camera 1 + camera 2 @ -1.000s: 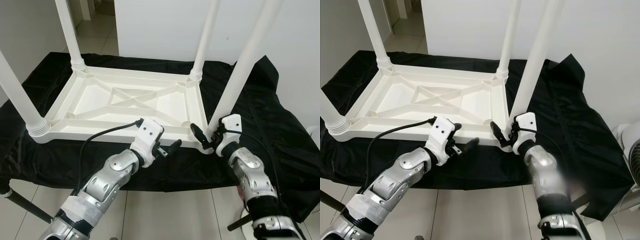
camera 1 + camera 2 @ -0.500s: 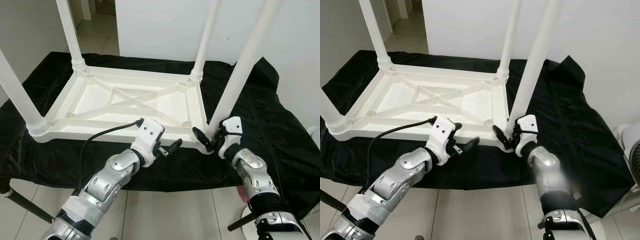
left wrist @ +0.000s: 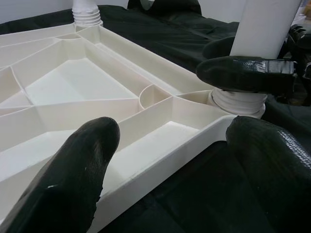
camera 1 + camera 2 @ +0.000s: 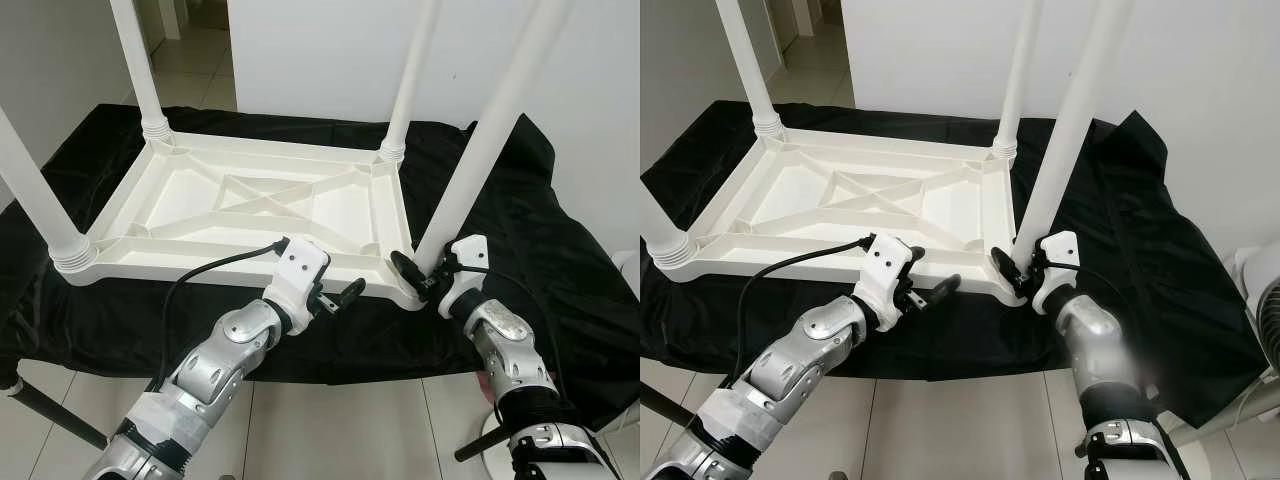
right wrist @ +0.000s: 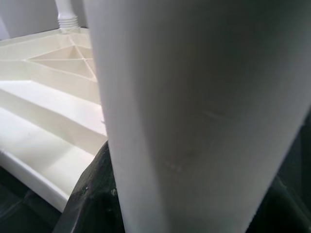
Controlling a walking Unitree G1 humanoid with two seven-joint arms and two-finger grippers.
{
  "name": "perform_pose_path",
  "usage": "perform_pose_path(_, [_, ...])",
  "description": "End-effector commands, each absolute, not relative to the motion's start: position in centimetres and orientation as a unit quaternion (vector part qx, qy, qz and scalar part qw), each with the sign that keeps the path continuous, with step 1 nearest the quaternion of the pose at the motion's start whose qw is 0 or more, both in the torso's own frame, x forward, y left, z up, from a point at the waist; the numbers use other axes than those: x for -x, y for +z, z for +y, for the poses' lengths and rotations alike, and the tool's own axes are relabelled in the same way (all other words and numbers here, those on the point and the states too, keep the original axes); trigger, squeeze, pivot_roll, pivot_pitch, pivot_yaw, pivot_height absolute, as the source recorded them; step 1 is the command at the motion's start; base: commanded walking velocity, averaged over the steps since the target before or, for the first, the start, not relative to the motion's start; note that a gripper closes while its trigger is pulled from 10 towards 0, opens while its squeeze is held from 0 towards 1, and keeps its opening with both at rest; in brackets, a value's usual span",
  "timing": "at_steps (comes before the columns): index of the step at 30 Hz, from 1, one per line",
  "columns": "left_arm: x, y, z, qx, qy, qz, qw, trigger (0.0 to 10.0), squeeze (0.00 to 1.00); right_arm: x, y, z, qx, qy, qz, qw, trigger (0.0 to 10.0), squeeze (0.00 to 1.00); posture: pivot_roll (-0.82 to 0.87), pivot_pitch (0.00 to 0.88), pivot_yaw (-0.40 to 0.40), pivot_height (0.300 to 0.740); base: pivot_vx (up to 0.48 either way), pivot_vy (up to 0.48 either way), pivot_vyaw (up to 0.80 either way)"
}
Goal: Building children table
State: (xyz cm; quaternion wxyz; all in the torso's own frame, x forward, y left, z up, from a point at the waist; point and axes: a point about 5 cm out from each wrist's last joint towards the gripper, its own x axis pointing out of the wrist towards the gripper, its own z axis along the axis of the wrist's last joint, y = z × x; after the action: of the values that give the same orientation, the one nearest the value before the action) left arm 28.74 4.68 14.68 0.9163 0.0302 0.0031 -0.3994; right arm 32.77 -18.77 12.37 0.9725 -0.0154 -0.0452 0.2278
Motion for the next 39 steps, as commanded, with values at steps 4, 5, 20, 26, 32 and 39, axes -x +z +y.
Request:
perform_pose_path(4, [-28.3, 14.5, 4.1, -0.039, -0.474, 0.005, 0.88, 10.0, 0.0, -32.9, 12.1, -18.7, -0.001, 0.154, -0.045, 0.987, 10.0, 0.0, 0.0, 0.013, -0.052, 0.74, 0.0, 0.0, 0.0])
perform_pose_path(5, [-28.3, 14.5, 4.1, -0.039, -0.474, 0.005, 0.88, 10.0, 0.0, -32.9, 12.1, -18.7, -0.001, 0.154, -0.045, 0.987, 10.0, 0.0, 0.0, 0.013, -0.052, 0.74, 0.0, 0.0, 0.0])
perform_pose_path(20, [-29.3, 15.6, 3.8, -0.04, -0.45, -0.029, 0.892, 10.0, 0.0, -32.3, 12.9, -19.6, -0.033, 0.069, -0.07, 0.995, 10.0, 0.0, -0.02, 0.018, -0.144, 0.74, 0.0, 0.0, 0.0])
perform_pose_path(26, [-29.4, 15.7, 3.8, -0.04, -0.446, -0.033, 0.893, 10.0, 0.0, -32.1, 13.4, -20.1, -0.031, 0.062, -0.073, 0.995, 10.0, 0.0, -0.02, 0.0, -0.15, 0.74, 0.0, 0.0, 0.0])
perform_pose_path(32, [-29.8, 15.9, 4.2, -0.045, -0.441, -0.037, 0.896, 10.0, 0.0, -32.3, 13.6, -19.7, -0.022, 0.073, -0.071, 0.995, 10.0, 0.0, -0.01, 0.0, -0.152, 0.74, 0.0, 0.0, 0.0])
perform_pose_path(39, [-30.1, 16.0, 4.6, -0.053, -0.437, -0.038, 0.897, 10.0, 0.0, -32.3, 13.4, -19.1, -0.028, 0.067, -0.071, 0.995, 10.0, 0.0, 0.0, 0.0, -0.163, 0.74, 0.0, 0.0, 0.0])
